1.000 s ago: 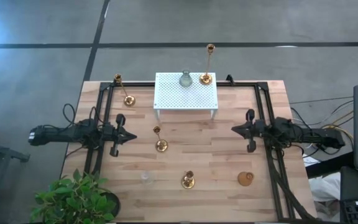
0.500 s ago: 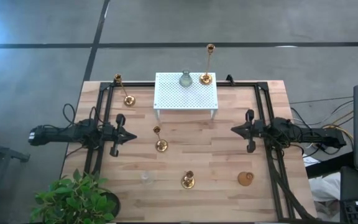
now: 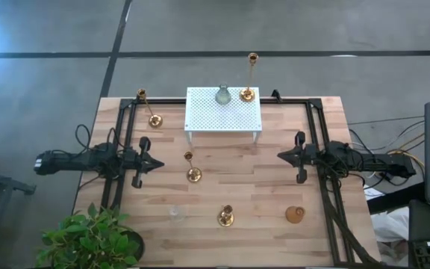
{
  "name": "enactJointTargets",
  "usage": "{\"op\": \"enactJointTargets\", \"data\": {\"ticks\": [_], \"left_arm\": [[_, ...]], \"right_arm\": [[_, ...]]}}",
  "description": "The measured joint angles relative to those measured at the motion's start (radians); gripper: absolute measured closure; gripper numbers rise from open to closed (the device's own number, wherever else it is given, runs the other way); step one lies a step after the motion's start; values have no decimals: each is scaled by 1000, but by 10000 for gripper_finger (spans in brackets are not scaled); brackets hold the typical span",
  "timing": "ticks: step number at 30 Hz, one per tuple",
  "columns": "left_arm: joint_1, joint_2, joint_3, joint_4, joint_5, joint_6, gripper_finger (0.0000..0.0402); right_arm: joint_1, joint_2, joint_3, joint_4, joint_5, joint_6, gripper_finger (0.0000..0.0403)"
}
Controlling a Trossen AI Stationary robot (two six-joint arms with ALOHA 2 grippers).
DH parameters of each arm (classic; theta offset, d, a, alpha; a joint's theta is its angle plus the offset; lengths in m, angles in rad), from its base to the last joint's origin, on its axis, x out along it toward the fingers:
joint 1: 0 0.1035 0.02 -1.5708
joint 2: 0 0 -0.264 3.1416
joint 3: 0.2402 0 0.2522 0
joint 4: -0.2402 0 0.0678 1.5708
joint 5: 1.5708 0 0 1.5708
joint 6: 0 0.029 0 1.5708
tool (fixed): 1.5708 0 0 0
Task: Pick & Place candle stick holders
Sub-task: Put the gold candle holder on the shelf
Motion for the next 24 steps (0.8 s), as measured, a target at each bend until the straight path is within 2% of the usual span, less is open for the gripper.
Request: {"op": "enactJointTargets", "data": {"ticks": [3,8,11,16,19,22,24], "left_arm": [[0,1,0,19,0,-107,388],[0,1,0,117,-5,-416,388],[2,1,6,221,-62,-497,388],[2,2,68,312,-160,-373,388],[2,3,108,289,-239,-286,388],[1,3,171,176,-307,-166,387],[1,9,223,-12,-424,-164,387]], "right_arm": [[0,0,0,0,0,-1,394],[0,0,0,0,0,-2,394],[0,0,0,0,0,0,394],[0,0,0,0,0,0,394],[0,0,0,0,1,-1,394],[0,0,0,0,1,0,394],[0,0,0,0,1,-1,394]]}}
